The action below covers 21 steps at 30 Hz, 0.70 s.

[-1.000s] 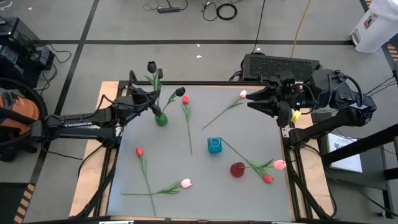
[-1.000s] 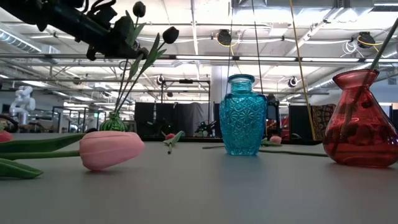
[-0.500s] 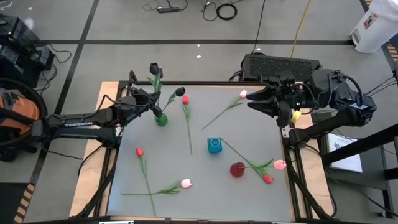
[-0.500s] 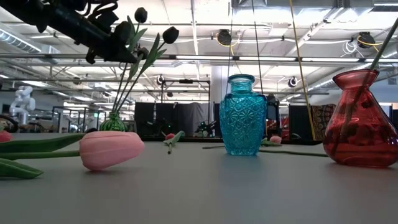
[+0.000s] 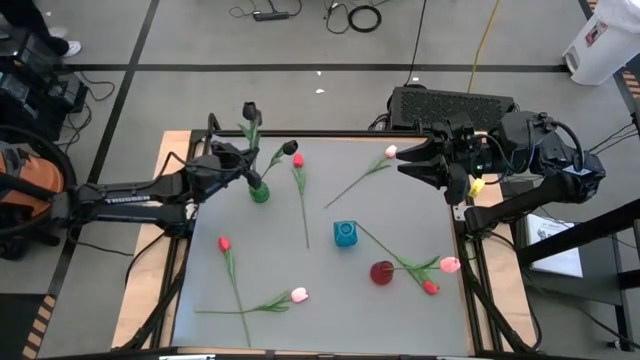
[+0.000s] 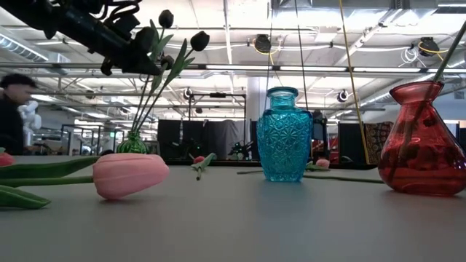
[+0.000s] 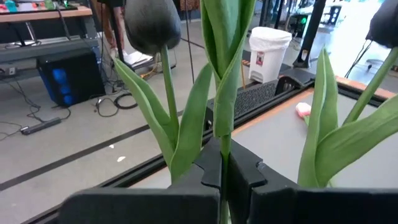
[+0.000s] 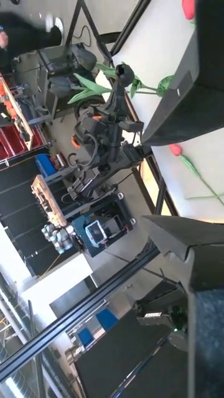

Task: Sort flowers into vase by color
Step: Put the black tulip into the green vase

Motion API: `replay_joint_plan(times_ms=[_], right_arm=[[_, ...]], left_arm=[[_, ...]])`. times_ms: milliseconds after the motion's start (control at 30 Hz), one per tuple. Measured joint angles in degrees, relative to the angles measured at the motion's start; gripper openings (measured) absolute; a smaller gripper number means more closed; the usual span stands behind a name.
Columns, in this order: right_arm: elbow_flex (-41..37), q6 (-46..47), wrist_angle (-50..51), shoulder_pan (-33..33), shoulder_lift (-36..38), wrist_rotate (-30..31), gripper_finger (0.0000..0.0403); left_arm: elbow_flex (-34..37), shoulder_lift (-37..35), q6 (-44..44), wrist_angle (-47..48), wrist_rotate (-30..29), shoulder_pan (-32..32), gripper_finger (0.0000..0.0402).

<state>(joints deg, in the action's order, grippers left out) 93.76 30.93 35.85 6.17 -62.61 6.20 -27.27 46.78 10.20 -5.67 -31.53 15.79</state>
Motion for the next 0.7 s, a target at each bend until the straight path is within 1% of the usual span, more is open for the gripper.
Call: replay_joint_plan(times_ms=[200, 400, 500, 700], right_arm=[[0.0, -0.1, 0.0, 0.0, 0.0, 0.0, 0.0185], [0.0, 0.1, 0.0, 0.0, 0.0, 0.0, 0.0185], [0.0, 0.1, 0.0, 0.0, 0.0, 0.0, 0.0185], [0.0, 0.1, 0.0, 0.0, 0.0, 0.0, 0.0185]], left_arm=[[0.0, 2.8, 0.0, -0.2, 0.0, 0.0, 0.0004], [0.0, 6.8, 0.5, -3.5, 0.8, 0.0, 0.0004], [0.0, 8.5, 2.9, -3.1, 1.1, 0.0, 0.0004], [0.0, 10.7, 3.1, -2.8, 2.0, -0.1, 0.0008]])
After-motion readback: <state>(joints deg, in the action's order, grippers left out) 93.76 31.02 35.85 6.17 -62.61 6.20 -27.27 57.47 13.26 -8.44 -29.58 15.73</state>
